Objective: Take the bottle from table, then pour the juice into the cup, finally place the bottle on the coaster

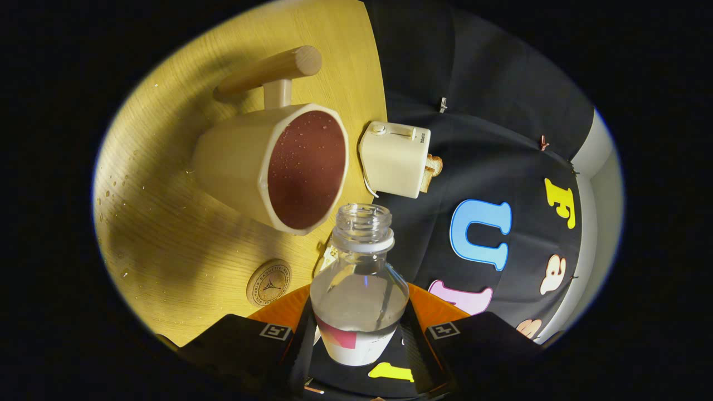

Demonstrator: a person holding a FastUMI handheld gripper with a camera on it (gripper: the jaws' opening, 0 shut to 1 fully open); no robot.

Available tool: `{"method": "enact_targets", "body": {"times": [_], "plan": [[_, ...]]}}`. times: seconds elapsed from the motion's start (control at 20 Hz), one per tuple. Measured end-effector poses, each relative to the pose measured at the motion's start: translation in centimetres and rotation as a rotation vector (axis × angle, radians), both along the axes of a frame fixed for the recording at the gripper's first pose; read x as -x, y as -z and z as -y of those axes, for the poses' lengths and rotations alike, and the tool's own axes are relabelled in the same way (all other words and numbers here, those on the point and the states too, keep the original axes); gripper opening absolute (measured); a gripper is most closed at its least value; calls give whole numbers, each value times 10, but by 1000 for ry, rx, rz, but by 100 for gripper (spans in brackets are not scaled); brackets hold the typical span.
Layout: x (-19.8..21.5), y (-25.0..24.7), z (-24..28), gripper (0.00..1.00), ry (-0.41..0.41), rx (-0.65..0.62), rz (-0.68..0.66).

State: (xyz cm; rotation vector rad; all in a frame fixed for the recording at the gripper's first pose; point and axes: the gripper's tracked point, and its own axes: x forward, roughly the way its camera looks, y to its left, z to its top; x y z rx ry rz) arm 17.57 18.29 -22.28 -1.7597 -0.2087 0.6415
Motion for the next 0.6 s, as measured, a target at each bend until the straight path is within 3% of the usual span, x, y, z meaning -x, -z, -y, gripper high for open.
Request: {"method": "enact_targets", "body": {"times": [0.6], "plan": [[-2, 0, -1, 73, -65, 80, 46]]}}
